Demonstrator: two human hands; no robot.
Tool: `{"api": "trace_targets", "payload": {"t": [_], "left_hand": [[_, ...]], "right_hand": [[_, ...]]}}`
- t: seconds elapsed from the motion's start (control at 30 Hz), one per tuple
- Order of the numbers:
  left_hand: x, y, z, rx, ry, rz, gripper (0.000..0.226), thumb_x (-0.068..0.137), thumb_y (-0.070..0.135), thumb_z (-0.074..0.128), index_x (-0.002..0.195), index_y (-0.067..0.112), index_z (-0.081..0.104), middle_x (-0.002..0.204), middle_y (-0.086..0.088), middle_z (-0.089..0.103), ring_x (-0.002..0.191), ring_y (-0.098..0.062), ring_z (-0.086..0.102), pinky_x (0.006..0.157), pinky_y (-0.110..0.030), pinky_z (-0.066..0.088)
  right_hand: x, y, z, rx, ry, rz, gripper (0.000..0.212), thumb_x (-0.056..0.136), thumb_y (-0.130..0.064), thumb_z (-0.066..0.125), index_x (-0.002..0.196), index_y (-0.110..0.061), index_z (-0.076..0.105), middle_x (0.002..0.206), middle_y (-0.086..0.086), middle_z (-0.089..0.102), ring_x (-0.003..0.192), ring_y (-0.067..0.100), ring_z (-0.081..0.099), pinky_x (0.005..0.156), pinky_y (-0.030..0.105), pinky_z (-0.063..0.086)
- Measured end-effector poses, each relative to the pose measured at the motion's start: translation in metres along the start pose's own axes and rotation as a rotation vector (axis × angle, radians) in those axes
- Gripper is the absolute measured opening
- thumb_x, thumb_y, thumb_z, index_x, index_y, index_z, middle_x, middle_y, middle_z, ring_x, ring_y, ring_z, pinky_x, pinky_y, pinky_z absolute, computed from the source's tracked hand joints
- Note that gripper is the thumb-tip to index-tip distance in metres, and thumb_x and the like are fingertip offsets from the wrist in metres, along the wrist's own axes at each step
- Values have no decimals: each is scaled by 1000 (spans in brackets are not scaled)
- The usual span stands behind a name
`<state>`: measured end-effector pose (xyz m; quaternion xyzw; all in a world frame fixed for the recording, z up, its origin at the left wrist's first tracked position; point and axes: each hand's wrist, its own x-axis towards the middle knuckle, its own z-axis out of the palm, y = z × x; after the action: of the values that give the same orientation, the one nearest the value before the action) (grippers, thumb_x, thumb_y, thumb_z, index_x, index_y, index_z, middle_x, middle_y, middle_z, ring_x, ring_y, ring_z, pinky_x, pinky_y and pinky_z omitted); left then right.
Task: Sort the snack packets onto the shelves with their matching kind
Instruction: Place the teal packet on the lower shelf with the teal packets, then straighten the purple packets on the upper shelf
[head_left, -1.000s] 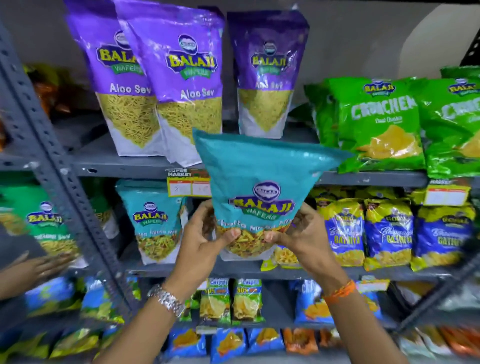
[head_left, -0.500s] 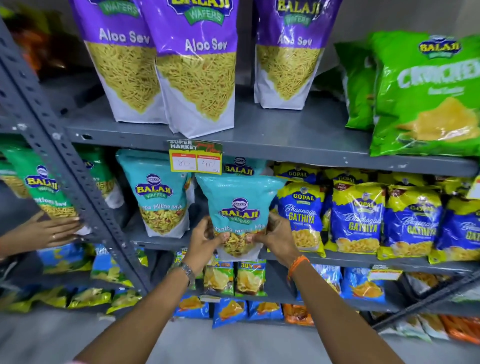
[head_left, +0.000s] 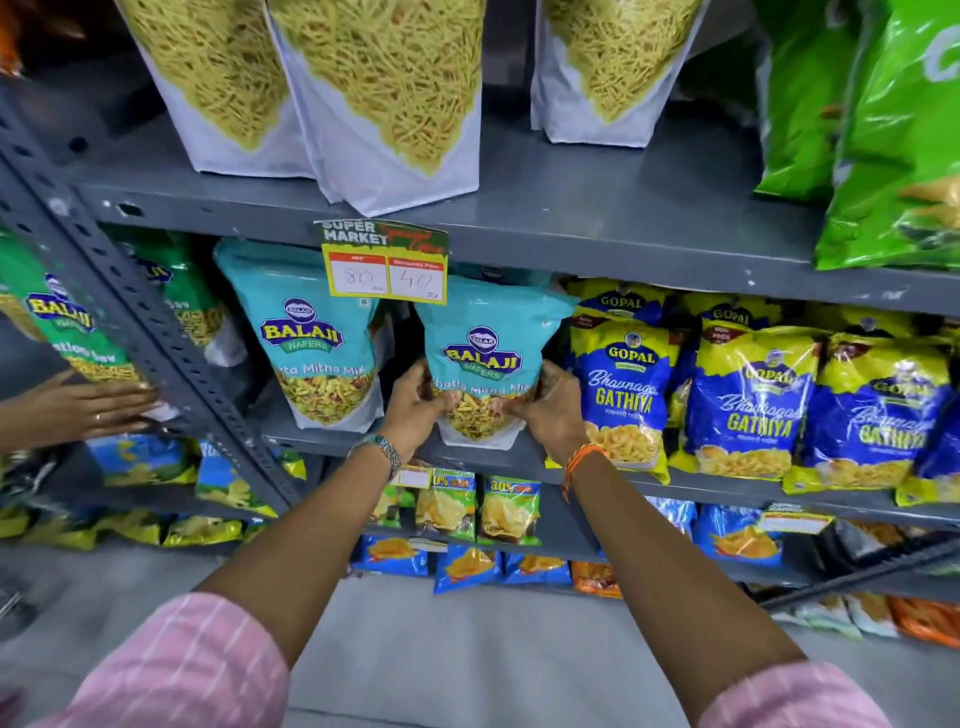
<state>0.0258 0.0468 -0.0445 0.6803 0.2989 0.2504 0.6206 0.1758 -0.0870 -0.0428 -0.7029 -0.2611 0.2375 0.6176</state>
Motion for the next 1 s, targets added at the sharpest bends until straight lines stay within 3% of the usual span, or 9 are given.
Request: {"api": "trace_targets", "payload": {"t": [0.13,0.23,0.4,0.5,0.63,0.73,0.83,0.9,1.0], "left_hand": [[1,-1,1,17,-14,-7,48,93,0,66,138,9,52,125,0,66,112,-1,61,89,-12,55],[-3,0,0,45,2,-11,50,93,0,66,140,10,50,128,0,64,124,-17,59,104,-29,53],[-39,15,-2,21,130,16,67,89,-5,68,149,13,43,146,6,50,140,-13,43,117,-27,33],[-79,32,-1,27,303,100,53,86,-8,71,132,14,58,138,-1,59,137,-20,52,110,-15,41],[-118,70,1,65,475,243,34,84,-1,76,100,28,71,111,6,72,114,-8,66,108,-36,53],[-127,116,-4,80,592,428,34,83,1,77,95,31,69,102,3,73,100,-4,69,96,-34,57],[-117,165,-14,73,667,613,44,80,6,77,97,44,65,104,2,71,103,-12,70,95,-36,55],[-105,195,-23,140,695,690,48,79,9,77,110,44,62,113,3,66,111,-15,67,99,-34,52],[-79,230,-38,229,720,682,59,76,18,81,130,25,56,127,4,58,122,-17,59,108,-37,48]], "right_hand": [[3,2,-1,-28,-15,2,66,60,5,89,120,0,64,121,14,73,114,25,69,93,49,59],[2,0,-2,-64,-29,11,76,54,-2,93,123,-5,62,122,12,72,115,24,68,95,52,58],[-23,-10,-8,-135,7,16,107,52,-15,97,142,-16,40,144,8,57,133,23,53,110,48,47],[-61,-30,-10,-122,172,-68,88,59,-17,94,135,-19,49,140,2,55,126,18,51,107,41,47],[-105,-78,-8,-121,284,-415,54,68,-19,89,107,-39,57,112,-11,59,106,14,59,88,25,53],[-114,-135,-4,-83,243,-670,37,72,-13,85,99,-29,65,102,-5,62,96,14,62,77,30,56],[-108,-197,0,-66,210,-822,29,75,-14,83,98,-21,67,94,-2,64,88,13,63,76,30,54],[-92,-234,-2,-86,119,-835,40,74,-21,83,109,-20,64,104,-3,63,97,7,62,85,24,53],[-50,-273,-3,-198,-105,-764,84,68,-29,85,141,-20,43,135,-6,48,125,4,49,107,20,42]]}}
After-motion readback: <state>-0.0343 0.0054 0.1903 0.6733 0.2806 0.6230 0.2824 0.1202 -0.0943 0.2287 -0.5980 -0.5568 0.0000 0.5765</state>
